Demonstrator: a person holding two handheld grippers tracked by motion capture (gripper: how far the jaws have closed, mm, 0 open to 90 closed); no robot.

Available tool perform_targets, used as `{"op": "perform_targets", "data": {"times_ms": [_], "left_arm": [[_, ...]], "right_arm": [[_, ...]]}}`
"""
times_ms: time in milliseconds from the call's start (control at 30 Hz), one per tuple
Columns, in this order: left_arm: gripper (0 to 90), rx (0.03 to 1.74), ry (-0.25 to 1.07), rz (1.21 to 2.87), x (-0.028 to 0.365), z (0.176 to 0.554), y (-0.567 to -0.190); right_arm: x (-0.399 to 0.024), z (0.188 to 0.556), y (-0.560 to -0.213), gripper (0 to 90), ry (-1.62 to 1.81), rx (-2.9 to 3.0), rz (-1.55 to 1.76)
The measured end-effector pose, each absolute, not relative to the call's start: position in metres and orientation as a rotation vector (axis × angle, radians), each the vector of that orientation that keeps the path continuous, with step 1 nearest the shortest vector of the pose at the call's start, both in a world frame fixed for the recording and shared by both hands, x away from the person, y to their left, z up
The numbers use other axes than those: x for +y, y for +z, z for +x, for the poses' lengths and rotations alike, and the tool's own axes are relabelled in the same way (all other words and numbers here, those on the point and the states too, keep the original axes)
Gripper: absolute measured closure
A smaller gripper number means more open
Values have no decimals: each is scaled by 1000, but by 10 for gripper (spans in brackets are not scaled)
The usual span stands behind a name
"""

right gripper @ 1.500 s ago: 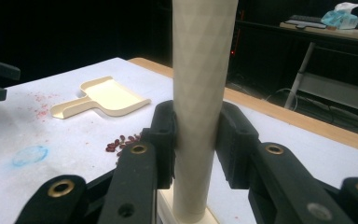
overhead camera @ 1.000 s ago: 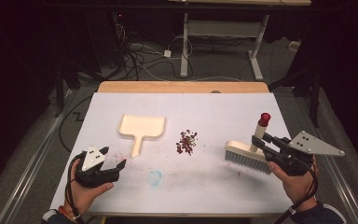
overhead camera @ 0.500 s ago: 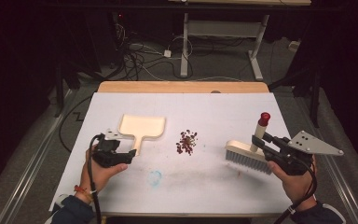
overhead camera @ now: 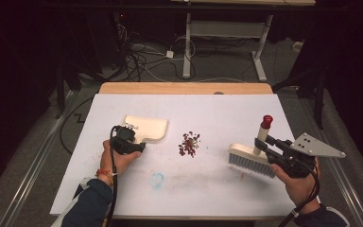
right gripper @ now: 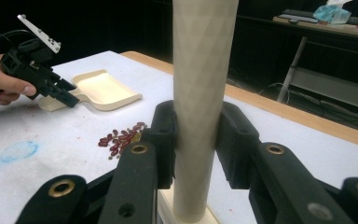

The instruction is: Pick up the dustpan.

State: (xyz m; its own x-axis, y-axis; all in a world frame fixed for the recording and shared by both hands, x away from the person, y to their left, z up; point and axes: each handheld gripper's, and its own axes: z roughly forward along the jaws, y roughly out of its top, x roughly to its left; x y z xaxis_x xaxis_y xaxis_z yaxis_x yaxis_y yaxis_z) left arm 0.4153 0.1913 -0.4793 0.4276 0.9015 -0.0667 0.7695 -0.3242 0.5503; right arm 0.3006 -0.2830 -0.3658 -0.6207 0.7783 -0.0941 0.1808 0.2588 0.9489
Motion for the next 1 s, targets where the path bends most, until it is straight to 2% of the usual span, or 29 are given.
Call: {"op": "perform_targets", "data": {"times_ms": [67,100,167,233,1000], "left_arm": [[505,1409,348,2168,194,415,-480],[505,1417,355,2161,195,415,-480],[611,1421,360,2151,198,415,-480],[639,1406,356,2155,201,416,-481],[646,1302,458,2213,212,412,-457]], "right_arm": [[-283,300,-366,704,1375,1968,866],[-283,300,-366,704,1375,1968,866],[-282,300,-366,704,1378,1966,865],[-282,300,-365,704,1374,1969,862],[-284,305,-366,704,1387,1960,880]]}}
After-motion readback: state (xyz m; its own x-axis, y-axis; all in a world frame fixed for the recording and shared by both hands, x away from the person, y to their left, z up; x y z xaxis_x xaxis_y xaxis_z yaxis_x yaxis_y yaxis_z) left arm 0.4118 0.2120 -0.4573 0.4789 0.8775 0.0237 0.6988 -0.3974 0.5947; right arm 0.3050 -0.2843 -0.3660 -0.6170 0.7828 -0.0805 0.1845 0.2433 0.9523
